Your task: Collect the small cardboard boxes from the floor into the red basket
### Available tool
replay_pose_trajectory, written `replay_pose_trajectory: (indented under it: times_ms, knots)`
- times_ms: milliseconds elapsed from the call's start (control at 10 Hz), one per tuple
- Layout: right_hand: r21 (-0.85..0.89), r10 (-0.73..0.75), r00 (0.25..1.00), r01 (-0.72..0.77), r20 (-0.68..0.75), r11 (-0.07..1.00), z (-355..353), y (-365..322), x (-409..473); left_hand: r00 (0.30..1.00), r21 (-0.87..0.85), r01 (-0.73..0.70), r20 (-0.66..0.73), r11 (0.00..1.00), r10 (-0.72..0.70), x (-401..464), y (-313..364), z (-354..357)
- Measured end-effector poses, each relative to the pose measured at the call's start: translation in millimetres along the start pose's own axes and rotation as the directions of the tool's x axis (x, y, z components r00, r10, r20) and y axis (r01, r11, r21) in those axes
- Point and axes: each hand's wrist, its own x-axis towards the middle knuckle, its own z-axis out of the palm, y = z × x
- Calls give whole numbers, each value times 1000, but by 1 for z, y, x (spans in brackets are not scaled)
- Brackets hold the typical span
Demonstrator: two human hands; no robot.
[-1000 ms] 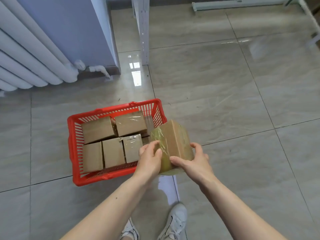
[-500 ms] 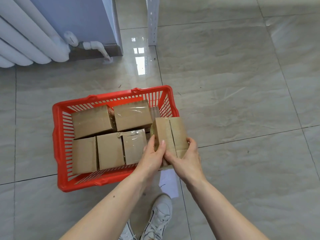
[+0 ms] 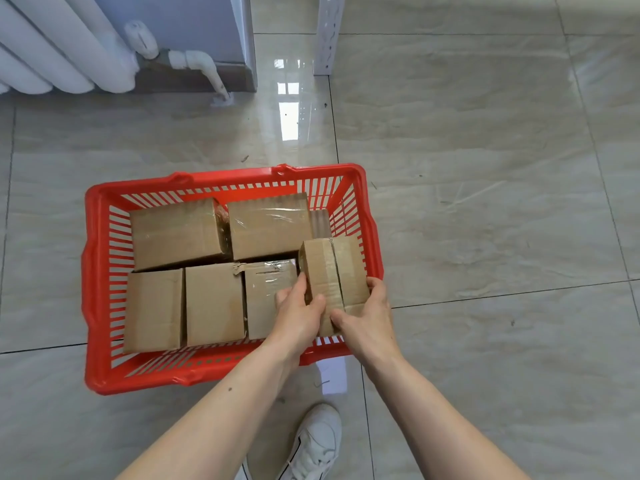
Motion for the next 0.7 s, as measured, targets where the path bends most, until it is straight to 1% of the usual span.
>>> replay_pose_trajectory:
  times_ms: [100, 200, 300, 400, 500, 600, 700]
  knots:
    - [-37, -7, 1000, 7, 17, 999, 5, 5, 8, 1000, 29, -9, -7, 1000, 9, 6, -7, 0]
    - [-96, -21, 1000, 22, 15, 995, 9, 10, 16, 1000, 13, -6, 7, 1000, 6, 10, -14, -2]
    - [-130, -29, 1000, 29, 1, 991, 15, 14, 24, 1000, 114, -20, -3, 993, 21, 14, -23, -5]
    - [-176, -47, 999, 43, -20, 983, 21, 18, 23, 1000, 223, 17, 1, 975, -17, 15, -27, -10]
    - [-234, -87, 995, 74, -45, 969, 24, 21, 19, 1000, 228, 1, 21, 974, -6, 8, -27, -15]
    - [-293, -76, 996, 61, -39, 954, 23, 18, 11, 1000, 137, 9, 18, 991, -12, -7, -25, -26]
    - [-258, -103, 987, 69, -120, 964, 16, 14, -1, 998, 49, 27, -54, 998, -25, -29, -28, -40]
